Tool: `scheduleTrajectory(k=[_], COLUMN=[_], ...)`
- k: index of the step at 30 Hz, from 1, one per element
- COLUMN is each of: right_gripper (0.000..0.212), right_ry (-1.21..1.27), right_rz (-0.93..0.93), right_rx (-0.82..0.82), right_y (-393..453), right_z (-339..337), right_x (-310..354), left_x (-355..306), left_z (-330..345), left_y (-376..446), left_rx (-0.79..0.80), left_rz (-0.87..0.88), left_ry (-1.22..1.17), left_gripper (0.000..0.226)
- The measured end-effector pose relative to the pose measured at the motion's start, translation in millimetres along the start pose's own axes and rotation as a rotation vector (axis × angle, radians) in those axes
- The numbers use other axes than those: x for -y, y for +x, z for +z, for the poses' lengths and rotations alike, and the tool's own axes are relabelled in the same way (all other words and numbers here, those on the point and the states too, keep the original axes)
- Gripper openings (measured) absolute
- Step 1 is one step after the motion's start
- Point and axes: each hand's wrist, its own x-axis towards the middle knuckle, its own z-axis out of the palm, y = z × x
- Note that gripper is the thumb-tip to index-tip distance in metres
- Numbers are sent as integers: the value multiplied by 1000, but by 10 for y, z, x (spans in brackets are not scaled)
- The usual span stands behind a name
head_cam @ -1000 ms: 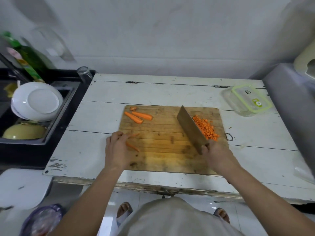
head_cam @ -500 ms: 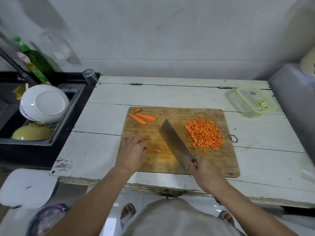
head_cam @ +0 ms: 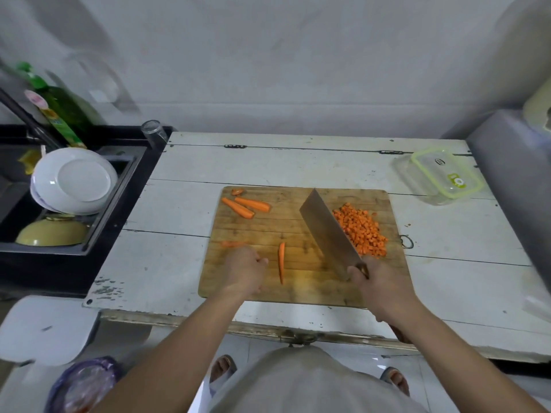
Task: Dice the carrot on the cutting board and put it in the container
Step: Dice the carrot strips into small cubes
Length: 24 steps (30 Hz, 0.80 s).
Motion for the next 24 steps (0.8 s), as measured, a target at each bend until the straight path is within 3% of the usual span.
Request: scheduleTrajectory(k=[3,6,10,12,16,17,19,21,22,24], right_gripper=[14,13,18,23,22,21,20,24,24,24], right_ry=[20,-8,-8,25,45,23,-38,-82,-84,-92], right_rz=[-21,-37,-31,-16,-16,-21,-39,-56,-60,-64], right_rx=[6,-2,-53,-64,-51,-42,-36,-46,-47,-36], right_y=[-47,-61,-115,-143,-153,-162,-199,-242,-262,-294], right_z=[60,81,152,209,248,253,270,303,323,359], right_x=[-1,8,-12,0,50,63,100,161,191,246], left_x=[17,-60,-188,-226,-210,-156,13,164,217,269], left_z=[132,396,566,605,583,558,534,547,571,625], left_y=[-69,-160,-186,-173,-201,-209,-214,-215,-194,-151], left_rx=[-184,-169,-183,-99,86,75,-49,-259,-316,-351], left_rz=[174,339,328,222,-98,-103,143,529,686,827], left_ry=[52,140,162,-25,-686,-707,-305,122,245,363], left_gripper=[14,20,17,15,18,20,26,27,28,34])
